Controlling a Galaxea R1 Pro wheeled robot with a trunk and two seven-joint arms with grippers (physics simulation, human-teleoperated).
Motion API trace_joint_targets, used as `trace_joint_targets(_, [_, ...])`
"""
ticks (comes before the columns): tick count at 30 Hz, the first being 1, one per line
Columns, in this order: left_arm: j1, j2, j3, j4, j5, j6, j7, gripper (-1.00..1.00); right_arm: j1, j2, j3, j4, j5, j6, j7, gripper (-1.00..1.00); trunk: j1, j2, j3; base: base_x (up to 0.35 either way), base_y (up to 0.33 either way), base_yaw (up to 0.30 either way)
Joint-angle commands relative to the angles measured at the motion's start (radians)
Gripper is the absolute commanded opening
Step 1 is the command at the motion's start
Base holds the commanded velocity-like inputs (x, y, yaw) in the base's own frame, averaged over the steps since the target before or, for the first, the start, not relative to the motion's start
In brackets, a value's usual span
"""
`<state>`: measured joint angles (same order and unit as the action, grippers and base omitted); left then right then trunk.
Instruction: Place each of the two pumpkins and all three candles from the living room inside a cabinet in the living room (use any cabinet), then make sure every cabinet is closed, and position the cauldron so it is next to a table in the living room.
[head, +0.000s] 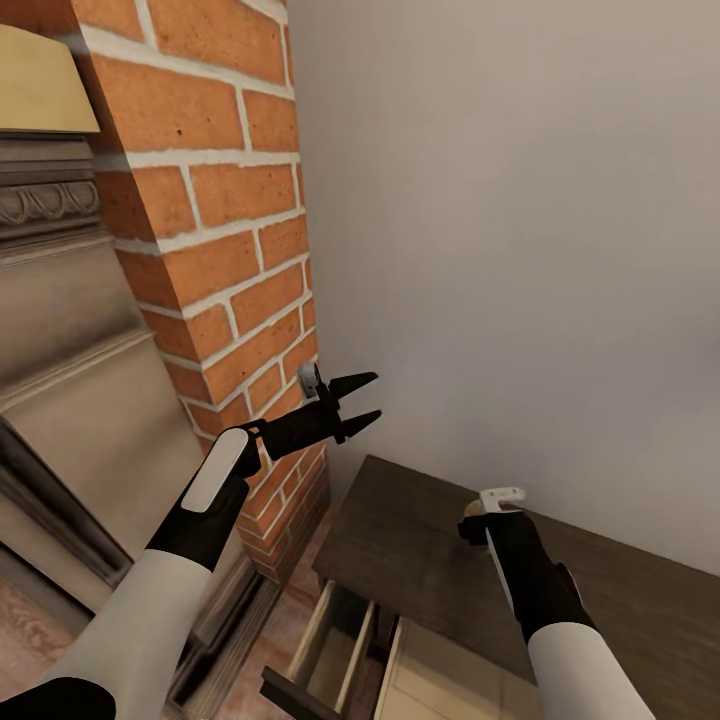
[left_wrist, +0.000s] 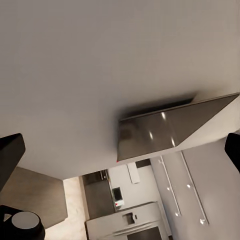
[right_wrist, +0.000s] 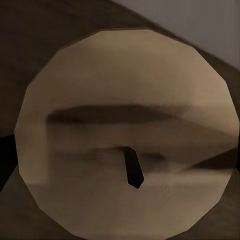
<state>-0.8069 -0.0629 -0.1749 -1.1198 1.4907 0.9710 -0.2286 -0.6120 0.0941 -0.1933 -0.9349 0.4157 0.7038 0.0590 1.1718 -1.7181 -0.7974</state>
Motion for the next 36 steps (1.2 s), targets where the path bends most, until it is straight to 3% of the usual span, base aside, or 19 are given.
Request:
trace_joint_targets(1, [0.0, 0.0, 0.0, 0.0, 0.0, 0.0, 0.0, 1.0, 0.0, 0.0, 0.0, 0.0, 0.0, -0.001, -0.001, -1.0, 0.0, 0.0, 0.0, 0.0, 0.0, 0.0])
trace_joint_targets(12, [0.0, 0.0, 0.0, 0.0, 0.0, 0.0, 0.0, 1.0, 0.0, 0.002, 0.0, 0.001, 0.001, 0.0, -0.001, -1.0, 0.0, 0.0, 0.0, 0.0, 0.0, 0.003])
trace_joint_targets(21, [0.0, 0.0, 0.0, 0.001, 0.0, 0.0, 0.0, 1.0, 0.0, 0.003, 0.0, 0.001, 0.002, 0.0, -0.001, -1.0, 0.0, 0.0, 0.0, 0.0, 0.0, 0.185])
trace_joint_targets(36, [0.0, 0.0, 0.0, 0.003, -0.001, -0.001, 0.001, 1.0, 0.0, 0.001, 0.0, 0.005, 0.0, 0.012, 0.001, -1.0, 0.0, 0.0, 0.0, 0.0, 0.0, 0.007])
